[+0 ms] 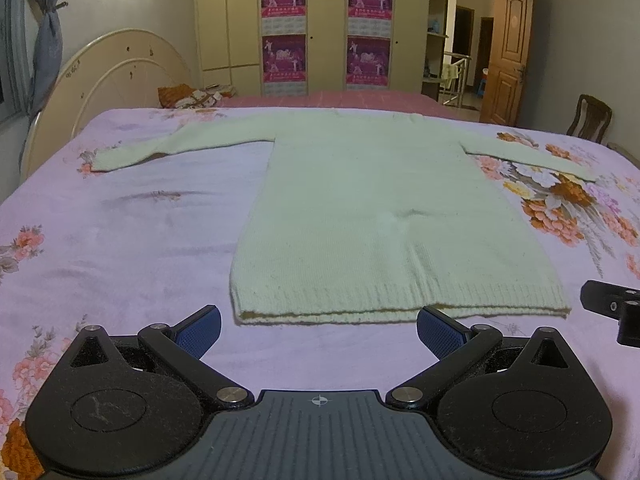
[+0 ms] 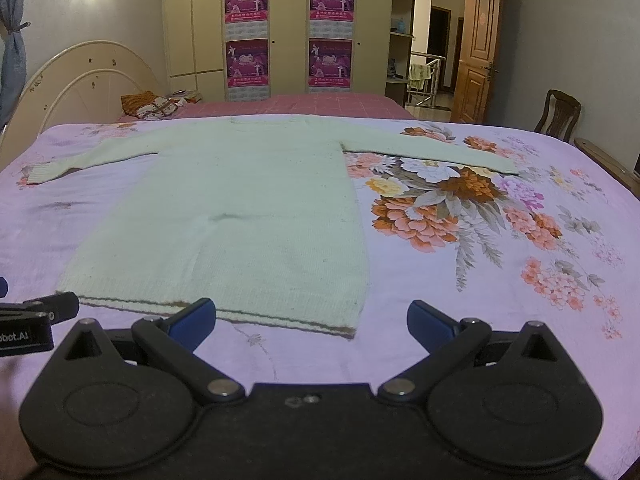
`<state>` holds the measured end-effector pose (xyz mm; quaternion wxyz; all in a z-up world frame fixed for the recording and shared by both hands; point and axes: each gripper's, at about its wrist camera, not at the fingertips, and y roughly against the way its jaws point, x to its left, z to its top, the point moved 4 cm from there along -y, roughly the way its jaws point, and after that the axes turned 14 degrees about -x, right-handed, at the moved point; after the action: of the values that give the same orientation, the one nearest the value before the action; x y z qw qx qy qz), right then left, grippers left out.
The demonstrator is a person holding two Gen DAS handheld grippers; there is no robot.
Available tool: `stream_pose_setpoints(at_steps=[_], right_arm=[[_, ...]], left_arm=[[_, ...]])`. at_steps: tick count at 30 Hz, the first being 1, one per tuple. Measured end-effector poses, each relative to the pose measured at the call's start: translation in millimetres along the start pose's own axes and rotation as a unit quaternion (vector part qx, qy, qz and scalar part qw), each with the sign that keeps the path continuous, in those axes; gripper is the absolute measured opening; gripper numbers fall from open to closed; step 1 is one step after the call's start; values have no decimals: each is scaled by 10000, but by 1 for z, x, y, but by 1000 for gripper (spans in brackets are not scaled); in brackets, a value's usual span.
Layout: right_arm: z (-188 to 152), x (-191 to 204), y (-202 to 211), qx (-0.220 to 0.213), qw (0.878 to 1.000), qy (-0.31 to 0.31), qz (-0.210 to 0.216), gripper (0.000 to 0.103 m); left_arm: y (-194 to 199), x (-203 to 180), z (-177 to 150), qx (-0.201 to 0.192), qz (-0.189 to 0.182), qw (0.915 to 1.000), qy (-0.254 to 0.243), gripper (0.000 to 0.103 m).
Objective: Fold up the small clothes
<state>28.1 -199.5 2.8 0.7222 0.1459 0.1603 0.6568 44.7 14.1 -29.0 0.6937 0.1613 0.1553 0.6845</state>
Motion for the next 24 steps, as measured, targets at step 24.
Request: stream_pose_setpoints(at_steps=[24], right_arm=[[67,-116,-115,-505,9934,-704,-750,96]], left_arm=[[-159,2,95,-545,-95,9985,42,103]])
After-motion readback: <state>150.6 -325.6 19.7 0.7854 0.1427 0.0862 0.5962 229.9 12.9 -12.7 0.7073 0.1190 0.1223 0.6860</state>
